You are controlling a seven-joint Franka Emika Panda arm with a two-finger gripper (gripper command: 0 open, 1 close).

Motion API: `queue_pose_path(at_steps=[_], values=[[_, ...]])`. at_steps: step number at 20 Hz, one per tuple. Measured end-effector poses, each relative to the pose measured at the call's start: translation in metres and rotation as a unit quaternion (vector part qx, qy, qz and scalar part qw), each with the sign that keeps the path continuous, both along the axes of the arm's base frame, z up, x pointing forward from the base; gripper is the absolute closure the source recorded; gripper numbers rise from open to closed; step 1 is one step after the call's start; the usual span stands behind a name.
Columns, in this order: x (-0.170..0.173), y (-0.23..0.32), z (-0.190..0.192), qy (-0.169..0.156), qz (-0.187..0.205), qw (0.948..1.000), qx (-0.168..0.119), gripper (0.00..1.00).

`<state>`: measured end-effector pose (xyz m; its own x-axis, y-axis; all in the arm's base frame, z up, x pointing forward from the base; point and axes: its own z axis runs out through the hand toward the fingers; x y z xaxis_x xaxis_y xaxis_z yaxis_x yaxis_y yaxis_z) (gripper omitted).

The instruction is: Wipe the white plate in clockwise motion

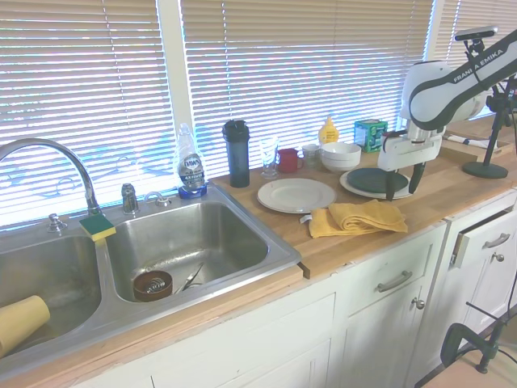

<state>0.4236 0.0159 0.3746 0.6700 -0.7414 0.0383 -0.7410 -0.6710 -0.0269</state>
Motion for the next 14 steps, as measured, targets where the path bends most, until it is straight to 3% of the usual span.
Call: queue_pose_path(at_steps=[4, 10, 14], values=[[0.001, 0.004, -0.001, 0.0, -0.008, 1.0, 0.003, 0.0], [0.02, 0.013, -0.01, -0.02, -0.071, 0.9971, 0.021, 0.0], [0.032, 0.01, -0.019, -0.029, -0.092, 0.995, 0.029, 0.0]])
